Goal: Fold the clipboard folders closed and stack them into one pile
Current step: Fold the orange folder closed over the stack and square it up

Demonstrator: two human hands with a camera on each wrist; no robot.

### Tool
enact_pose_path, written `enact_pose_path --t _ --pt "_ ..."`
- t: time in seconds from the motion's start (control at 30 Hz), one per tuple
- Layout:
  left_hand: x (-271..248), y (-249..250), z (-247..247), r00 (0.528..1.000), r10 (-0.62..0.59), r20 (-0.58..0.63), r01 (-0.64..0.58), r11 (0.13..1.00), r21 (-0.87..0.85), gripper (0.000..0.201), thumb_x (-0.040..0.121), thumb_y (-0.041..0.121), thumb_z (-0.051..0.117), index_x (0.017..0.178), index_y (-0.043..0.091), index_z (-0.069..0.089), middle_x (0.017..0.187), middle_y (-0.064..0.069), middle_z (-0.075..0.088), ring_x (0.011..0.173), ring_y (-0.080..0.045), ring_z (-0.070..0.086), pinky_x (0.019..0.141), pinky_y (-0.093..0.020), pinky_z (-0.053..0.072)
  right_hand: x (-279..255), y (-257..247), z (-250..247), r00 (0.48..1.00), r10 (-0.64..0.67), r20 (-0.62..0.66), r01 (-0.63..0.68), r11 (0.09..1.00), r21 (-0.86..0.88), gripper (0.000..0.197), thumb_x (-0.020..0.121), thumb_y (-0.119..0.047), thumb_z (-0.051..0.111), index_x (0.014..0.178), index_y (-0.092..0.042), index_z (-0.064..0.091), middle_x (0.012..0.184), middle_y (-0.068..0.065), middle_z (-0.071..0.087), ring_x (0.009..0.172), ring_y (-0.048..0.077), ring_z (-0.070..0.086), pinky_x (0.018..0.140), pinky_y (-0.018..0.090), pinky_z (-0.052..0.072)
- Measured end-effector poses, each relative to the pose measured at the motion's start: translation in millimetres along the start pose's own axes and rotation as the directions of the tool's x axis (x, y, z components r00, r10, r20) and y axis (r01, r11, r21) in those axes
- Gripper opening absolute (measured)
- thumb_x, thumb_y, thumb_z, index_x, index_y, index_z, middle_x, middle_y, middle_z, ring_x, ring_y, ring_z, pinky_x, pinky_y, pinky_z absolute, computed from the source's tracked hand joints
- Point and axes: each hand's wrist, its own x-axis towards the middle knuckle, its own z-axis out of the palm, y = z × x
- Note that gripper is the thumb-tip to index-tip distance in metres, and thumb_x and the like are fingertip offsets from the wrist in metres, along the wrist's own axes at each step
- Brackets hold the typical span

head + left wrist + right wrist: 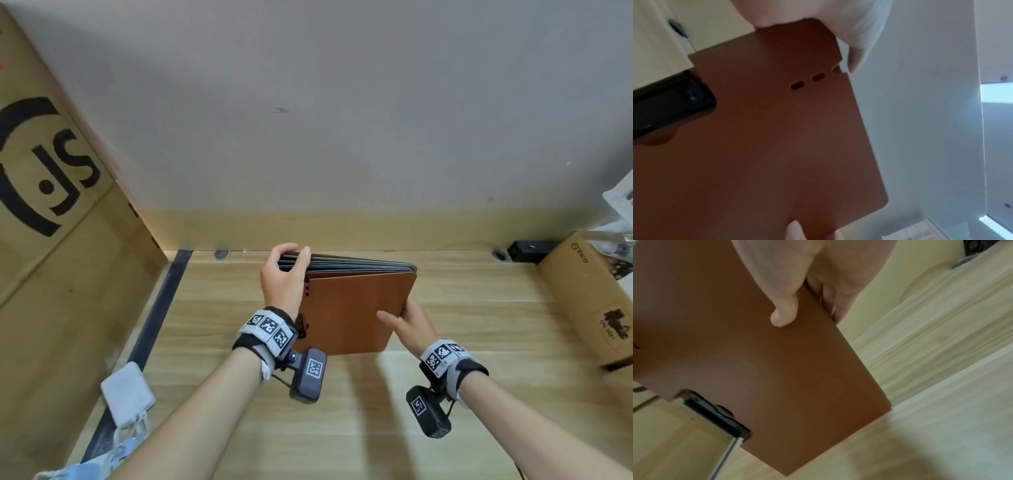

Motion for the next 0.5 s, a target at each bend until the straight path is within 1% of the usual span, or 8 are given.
enact_pose_path --t 0.07,0.1,0.23,0.3,0.33,0.4,0.43,0.5 --pt "-3 -3 3 0.999 0.015 -0.046 -0.014 1.000 0.010 0.020 0.084 0.024 0.070 0.103 0.021 0.066 0.106 0.012 0.066 0.105 -0.003 0.057 0.103 -0.033 0.043 -3 -18 -3 0.999 0.045 0.018 -0.047 0.993 0.112 0.045 0.082 -0.014 0.074 0.121 -0.027 0.054 0.123 0.002 0.068 0.108 0.013 0.066 0.088 0.026 0.052" --pt "-4 -4 2 0.999 0.006 -0.053 -0.006 1.000 -0.008 0.025 0.083 0.024 0.071 0.108 0.022 0.065 0.111 0.012 0.064 0.108 -0.005 0.055 0.102 -0.030 0.042 -4 -28 -6 0.999 0.036 0.028 -0.041 0.981 0.190 0.046 0.081 -0.019 0.076 0.122 -0.024 0.056 0.122 0.002 0.068 0.110 0.014 0.066 0.088 0.026 0.051" --pt "0 -7 -1 0.991 -0.133 0.012 0.134 0.987 -0.094 0.043 0.087 0.024 0.068 0.129 0.023 0.059 0.131 0.009 0.054 0.123 -0.007 0.045 0.099 -0.026 0.032 2 -60 -7 0.998 0.050 -0.046 -0.027 0.916 0.400 0.062 0.079 -0.065 0.063 0.126 -0.024 0.061 0.129 0.000 0.065 0.123 0.018 0.058 0.104 0.038 0.041" --pt "0 -4 2 0.978 -0.200 0.052 0.206 0.965 -0.161 0.043 0.091 0.022 0.061 0.134 0.020 0.057 0.138 0.003 0.052 0.128 -0.011 0.043 0.100 -0.026 0.029 9 -61 -3 0.989 0.116 -0.091 -0.053 0.858 0.511 0.076 0.080 -0.074 0.054 0.135 -0.023 0.056 0.140 -0.008 0.056 0.132 0.011 0.049 0.112 0.040 0.033" --pt "-1 -3 3 0.975 -0.214 0.064 0.223 0.956 -0.189 0.043 0.093 0.020 0.058 0.136 0.018 0.055 0.141 0.001 0.052 0.130 -0.011 0.042 0.100 -0.025 0.028 8 -66 1 0.982 0.143 -0.124 -0.059 0.854 0.517 0.070 0.084 -0.071 0.051 0.135 -0.023 0.055 0.138 -0.015 0.053 0.131 0.005 0.047 0.115 0.037 0.029" --pt "-4 0 1 0.975 -0.206 0.086 0.220 0.951 -0.217 0.042 0.097 0.020 0.050 0.138 0.014 0.053 0.144 0.002 0.049 0.129 -0.006 0.041 0.100 -0.020 0.026 6 -68 3 0.969 0.100 -0.225 0.013 0.892 0.452 0.029 0.098 -0.049 0.045 0.116 -0.030 0.056 0.113 -0.027 0.054 0.113 -0.002 0.048 0.107 0.027 0.028" --pt "-7 0 0 0.976 -0.194 0.103 0.212 0.953 -0.216 0.041 0.099 0.021 0.047 0.139 0.013 0.052 0.146 0.005 0.048 0.127 -0.002 0.039 0.099 -0.018 0.025 6 -68 4 0.964 0.083 -0.251 0.029 0.911 0.411 0.016 0.100 -0.041 0.044 0.104 -0.032 0.057 0.101 -0.026 0.055 0.103 -0.002 0.049 0.102 0.026 0.030" --pt "-12 -2 -2 0.979 -0.164 0.121 0.187 0.959 -0.214 0.041 0.102 0.024 0.039 0.140 0.011 0.049 0.144 0.009 0.047 0.126 0.000 0.037 0.097 -0.014 0.025 6 -65 4 0.955 0.055 -0.292 0.052 0.936 0.348 0.020 0.097 -0.034 0.046 0.087 -0.028 0.062 0.091 -0.015 0.063 0.092 0.006 0.054 0.095 0.031 0.038"
